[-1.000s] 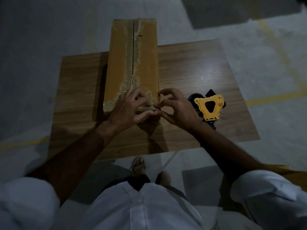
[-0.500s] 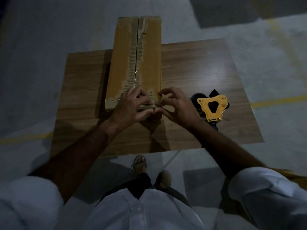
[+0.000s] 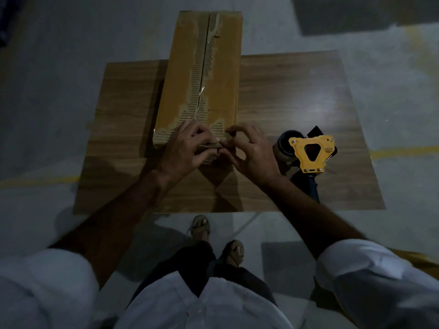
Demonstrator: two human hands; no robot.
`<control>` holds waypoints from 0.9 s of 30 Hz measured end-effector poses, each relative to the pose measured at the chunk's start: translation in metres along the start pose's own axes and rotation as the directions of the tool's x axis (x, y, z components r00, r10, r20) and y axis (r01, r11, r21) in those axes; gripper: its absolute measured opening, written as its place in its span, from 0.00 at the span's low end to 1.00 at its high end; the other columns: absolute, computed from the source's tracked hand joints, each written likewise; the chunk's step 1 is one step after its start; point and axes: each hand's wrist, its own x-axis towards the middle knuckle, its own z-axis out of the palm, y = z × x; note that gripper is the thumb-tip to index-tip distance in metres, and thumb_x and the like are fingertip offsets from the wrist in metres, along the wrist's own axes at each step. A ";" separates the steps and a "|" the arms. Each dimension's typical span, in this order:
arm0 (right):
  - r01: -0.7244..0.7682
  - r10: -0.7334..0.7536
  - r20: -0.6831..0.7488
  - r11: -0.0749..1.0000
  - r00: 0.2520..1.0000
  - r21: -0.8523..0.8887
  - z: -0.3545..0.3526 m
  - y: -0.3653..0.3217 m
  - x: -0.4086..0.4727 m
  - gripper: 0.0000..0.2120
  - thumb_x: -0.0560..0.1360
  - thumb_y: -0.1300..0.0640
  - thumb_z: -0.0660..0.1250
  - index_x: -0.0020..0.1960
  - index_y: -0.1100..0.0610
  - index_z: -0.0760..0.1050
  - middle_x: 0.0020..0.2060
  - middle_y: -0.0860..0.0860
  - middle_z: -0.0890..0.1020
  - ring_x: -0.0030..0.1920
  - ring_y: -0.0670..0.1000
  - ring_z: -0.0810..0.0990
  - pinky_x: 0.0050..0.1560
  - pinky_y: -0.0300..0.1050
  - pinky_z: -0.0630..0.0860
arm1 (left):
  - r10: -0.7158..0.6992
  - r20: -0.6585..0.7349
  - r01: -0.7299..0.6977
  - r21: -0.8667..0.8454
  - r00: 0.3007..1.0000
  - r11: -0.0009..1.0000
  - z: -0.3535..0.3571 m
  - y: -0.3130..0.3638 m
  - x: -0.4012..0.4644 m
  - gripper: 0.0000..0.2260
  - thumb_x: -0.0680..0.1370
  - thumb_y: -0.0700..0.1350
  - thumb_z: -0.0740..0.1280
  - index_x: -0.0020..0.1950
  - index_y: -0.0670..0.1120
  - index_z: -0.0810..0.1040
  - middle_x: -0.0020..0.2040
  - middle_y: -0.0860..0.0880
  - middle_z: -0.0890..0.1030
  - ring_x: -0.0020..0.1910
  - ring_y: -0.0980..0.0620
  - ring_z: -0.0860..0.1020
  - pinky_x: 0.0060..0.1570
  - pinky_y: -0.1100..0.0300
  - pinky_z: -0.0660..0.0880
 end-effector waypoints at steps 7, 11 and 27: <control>-0.057 0.066 0.100 0.994 0.993 -0.093 -0.009 -0.019 0.013 0.16 0.74 0.47 0.75 0.55 0.56 0.81 0.60 0.55 0.79 0.59 0.58 0.77 0.56 0.54 0.75 | 0.009 0.057 -0.009 0.014 0.998 1.000 -0.025 -0.014 -0.008 0.18 0.72 0.54 0.80 0.58 0.49 0.83 0.61 0.51 0.78 0.61 0.49 0.73 0.60 0.53 0.71; -0.019 0.033 0.144 0.995 0.989 -0.095 0.000 -0.030 0.027 0.12 0.78 0.47 0.74 0.54 0.54 0.84 0.57 0.55 0.82 0.57 0.57 0.78 0.55 0.54 0.76 | -0.021 0.019 0.020 0.036 1.000 0.999 -0.030 -0.023 -0.008 0.16 0.75 0.56 0.75 0.57 0.48 0.85 0.58 0.49 0.79 0.57 0.50 0.71 0.54 0.53 0.72; -0.228 0.247 0.067 0.951 0.967 -0.207 0.027 -0.062 0.034 0.16 0.70 0.50 0.80 0.51 0.59 0.82 0.51 0.59 0.80 0.52 0.61 0.78 0.52 0.56 0.75 | -0.001 0.080 0.007 -0.071 0.997 0.997 -0.060 -0.056 -0.013 0.15 0.72 0.49 0.80 0.56 0.45 0.87 0.56 0.43 0.80 0.54 0.41 0.76 0.53 0.40 0.76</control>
